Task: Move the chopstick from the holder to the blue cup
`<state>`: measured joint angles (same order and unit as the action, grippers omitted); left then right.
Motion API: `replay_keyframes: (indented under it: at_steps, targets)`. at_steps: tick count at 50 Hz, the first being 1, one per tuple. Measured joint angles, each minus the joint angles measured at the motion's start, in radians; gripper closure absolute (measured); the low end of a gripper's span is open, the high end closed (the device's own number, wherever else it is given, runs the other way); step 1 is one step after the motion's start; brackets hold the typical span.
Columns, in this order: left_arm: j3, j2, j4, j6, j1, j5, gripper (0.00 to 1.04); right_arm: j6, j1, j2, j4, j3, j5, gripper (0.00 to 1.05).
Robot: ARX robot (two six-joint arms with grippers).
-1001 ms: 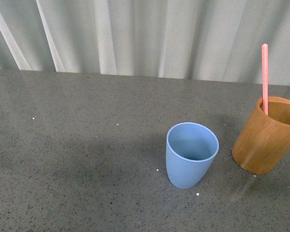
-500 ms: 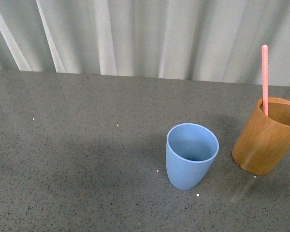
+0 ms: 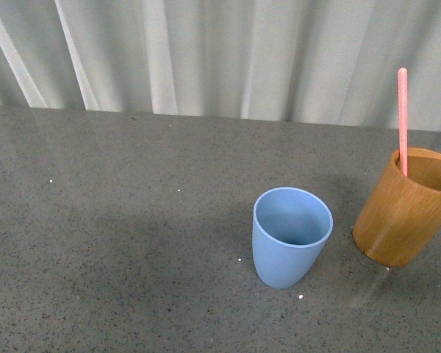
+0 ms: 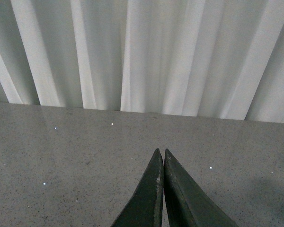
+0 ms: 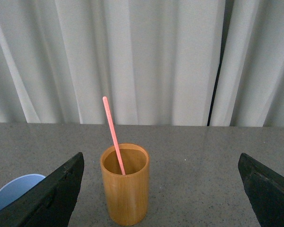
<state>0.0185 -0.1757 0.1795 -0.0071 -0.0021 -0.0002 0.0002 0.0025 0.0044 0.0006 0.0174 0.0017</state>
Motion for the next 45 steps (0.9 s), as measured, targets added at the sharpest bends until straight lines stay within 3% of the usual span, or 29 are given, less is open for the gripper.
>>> replay_keyframes:
  at_steps: [7, 17, 25, 45]
  targets:
    - [0.0, 0.132, -0.165, 0.0, 0.0, 0.0, 1.01, 0.0, 0.0, 0.0, 0.0, 0.0, 0.0, 0.1]
    - [0.0, 0.172, -0.178, -0.001, 0.0, 0.0, 1.0, 0.0, 0.0, 0.0, 0.0, 0.0, 0.0, 0.1]
    - [0.0, 0.172, -0.179, 0.0, 0.0, 0.0, 0.66, 0.0, 0.0, 0.0, 0.0, 0.0, 0.0, 0.1]
    - [0.0, 0.172, -0.179, 0.0, 0.0, 0.0, 0.06, 0.0, 0.0, 0.0, 0.0, 0.0, 0.0, 0.1]
